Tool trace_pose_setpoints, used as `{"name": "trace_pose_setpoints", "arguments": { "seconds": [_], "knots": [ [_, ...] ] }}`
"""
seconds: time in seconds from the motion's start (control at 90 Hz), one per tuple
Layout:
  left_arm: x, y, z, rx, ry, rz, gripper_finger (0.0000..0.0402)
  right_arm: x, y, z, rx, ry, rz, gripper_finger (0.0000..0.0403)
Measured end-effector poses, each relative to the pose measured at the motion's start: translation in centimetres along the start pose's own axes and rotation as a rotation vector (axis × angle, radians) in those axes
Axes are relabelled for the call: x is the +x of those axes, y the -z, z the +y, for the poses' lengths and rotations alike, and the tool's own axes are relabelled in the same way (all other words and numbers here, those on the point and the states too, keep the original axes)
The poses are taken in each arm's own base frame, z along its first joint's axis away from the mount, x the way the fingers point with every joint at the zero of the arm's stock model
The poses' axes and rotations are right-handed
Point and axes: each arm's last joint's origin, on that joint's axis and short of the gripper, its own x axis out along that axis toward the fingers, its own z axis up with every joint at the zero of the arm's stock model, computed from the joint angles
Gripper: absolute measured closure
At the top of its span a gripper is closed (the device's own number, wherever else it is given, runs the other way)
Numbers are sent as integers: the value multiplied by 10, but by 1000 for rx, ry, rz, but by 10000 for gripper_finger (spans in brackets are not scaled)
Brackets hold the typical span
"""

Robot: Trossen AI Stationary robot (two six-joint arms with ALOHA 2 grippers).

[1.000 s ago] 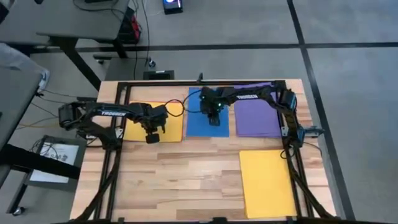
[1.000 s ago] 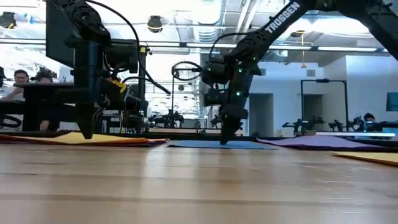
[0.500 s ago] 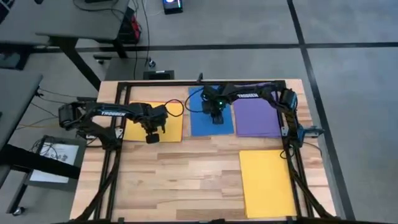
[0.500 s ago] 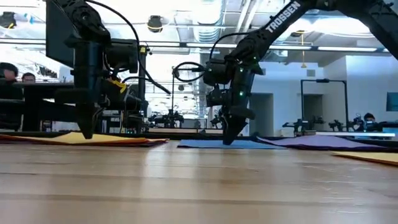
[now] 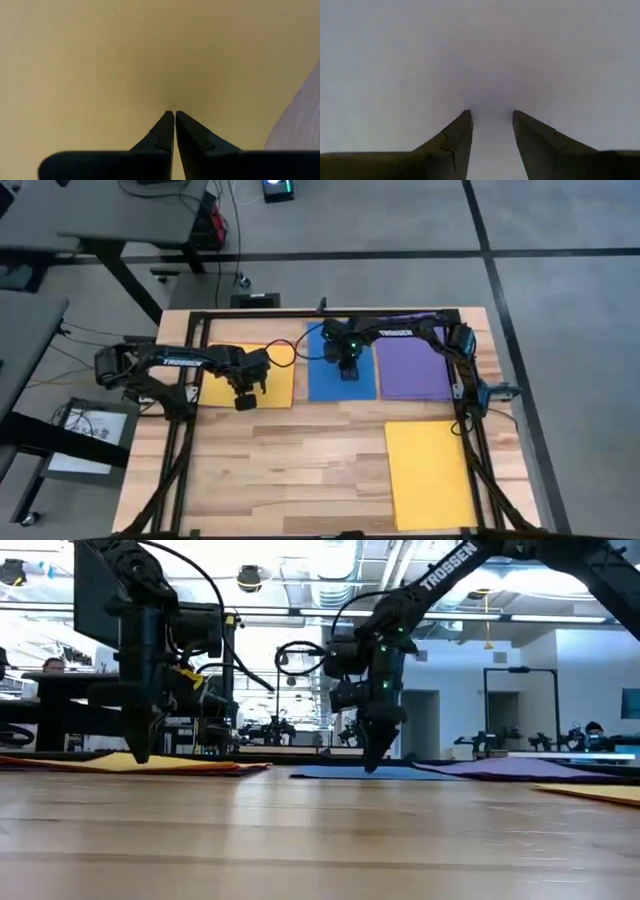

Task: Organize paper
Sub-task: Put the blue paper into the top center of the table, then stack the yellow paper on the bottom right yellow papers

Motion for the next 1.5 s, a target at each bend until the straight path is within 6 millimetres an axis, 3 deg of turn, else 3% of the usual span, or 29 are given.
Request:
{"name": "trace_pose_setpoints", "arguments": {
  "seconds": [0.133,0.3,0.4,0.578,0.744,1.078,1.278,1.5],
  "knots": [
    [-9,-7,2,-2,-2,-18,400,-34,-13,-3,133,-11,-11,271],
    [-14,-14,3,16,-6,-51,400,-45,-29,0,591,-281,-143,271],
    [-11,-13,2,72,24,-64,400,-38,-43,14,751,-415,-224,270],
    [4,0,-8,198,236,-86,400,-16,-70,61,922,-543,-360,260],
    [16,7,-10,210,257,-116,400,1,-77,98,1101,-486,-466,252],
    [19,-7,-17,241,330,-330,400,28,-59,116,1293,-423,-430,251],
    [19,-6,-17,238,325,-319,400,36,-52,132,1319,-407,-387,251],
    [19,-6,-17,238,325,-320,400,36,-52,134,1326,-391,-389,251]
  ]
}}
